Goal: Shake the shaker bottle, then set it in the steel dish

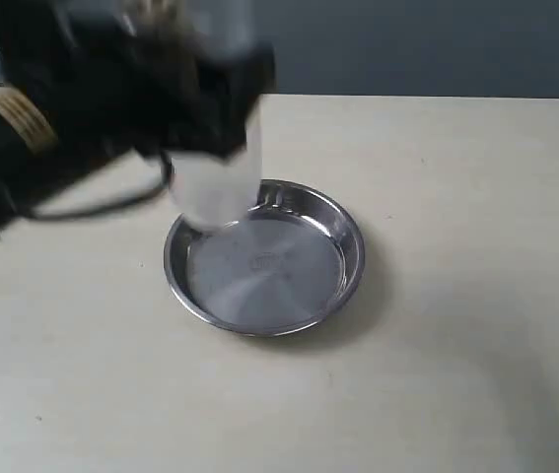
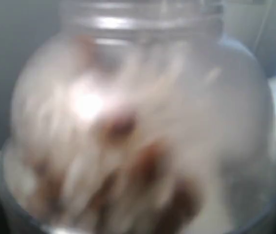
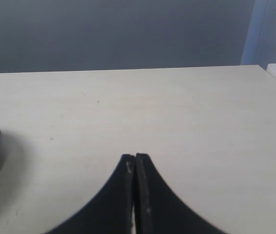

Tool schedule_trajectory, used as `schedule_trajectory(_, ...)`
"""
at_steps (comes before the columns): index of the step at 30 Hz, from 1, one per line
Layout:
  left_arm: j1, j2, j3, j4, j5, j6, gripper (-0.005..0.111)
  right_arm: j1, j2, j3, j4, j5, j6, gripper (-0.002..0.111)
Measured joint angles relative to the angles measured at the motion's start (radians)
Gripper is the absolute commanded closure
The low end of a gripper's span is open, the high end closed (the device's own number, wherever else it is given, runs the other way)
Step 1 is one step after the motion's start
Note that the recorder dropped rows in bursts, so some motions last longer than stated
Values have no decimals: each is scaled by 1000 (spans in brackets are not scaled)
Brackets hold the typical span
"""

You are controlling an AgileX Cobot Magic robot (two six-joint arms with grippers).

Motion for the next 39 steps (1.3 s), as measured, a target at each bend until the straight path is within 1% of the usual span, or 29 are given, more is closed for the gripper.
schedule_trajectory(1, -14, 27, 25, 27, 25, -11, 107, 0, 0, 0, 0, 0, 0, 109)
schedule_trajectory(3, -39, 23, 35, 94, 24, -20, 107, 0, 0, 0, 0, 0, 0, 109)
schedule_trajectory(5, -55, -20, 5, 149, -35, -23, 107, 0, 0, 0, 0, 0, 0, 109)
schedule_trajectory(6, -60, -45, -17, 153, -74, -22, 107, 0, 0, 0, 0, 0, 0, 109)
schedule_trajectory(8, -55, -63, -40, 119, -120, 6, 107, 0, 0, 0, 0, 0, 0, 109)
schedule_trajectory(10, -45, -35, -30, 73, -127, 23, 107, 0, 0, 0, 0, 0, 0, 109)
schedule_trajectory(13, -37, 68, 25, 27, -86, 15, 107, 0, 0, 0, 0, 0, 0, 109)
schedule_trajectory(16, -47, 111, 61, 29, -56, -15, 107, 0, 0, 0, 0, 0, 0, 109)
schedule_trajectory(20, -52, 107, 62, 31, -175, -25, 107, 0, 0, 0, 0, 0, 0, 109)
schedule_trajectory(22, -52, 106, 62, 31, -210, -25, 107, 0, 0, 0, 0, 0, 0, 109)
schedule_trajectory(29, -52, 120, 62, 31, -230, -3, 107, 0, 0, 0, 0, 0, 0, 109)
schedule_trajectory(34, -50, 219, 62, 22, -286, -1, 107, 0, 0, 0, 0, 0, 0, 109)
schedule_trajectory(39, -47, 343, 62, 14, -432, -35, 107, 0, 0, 0, 0, 0, 0, 109)
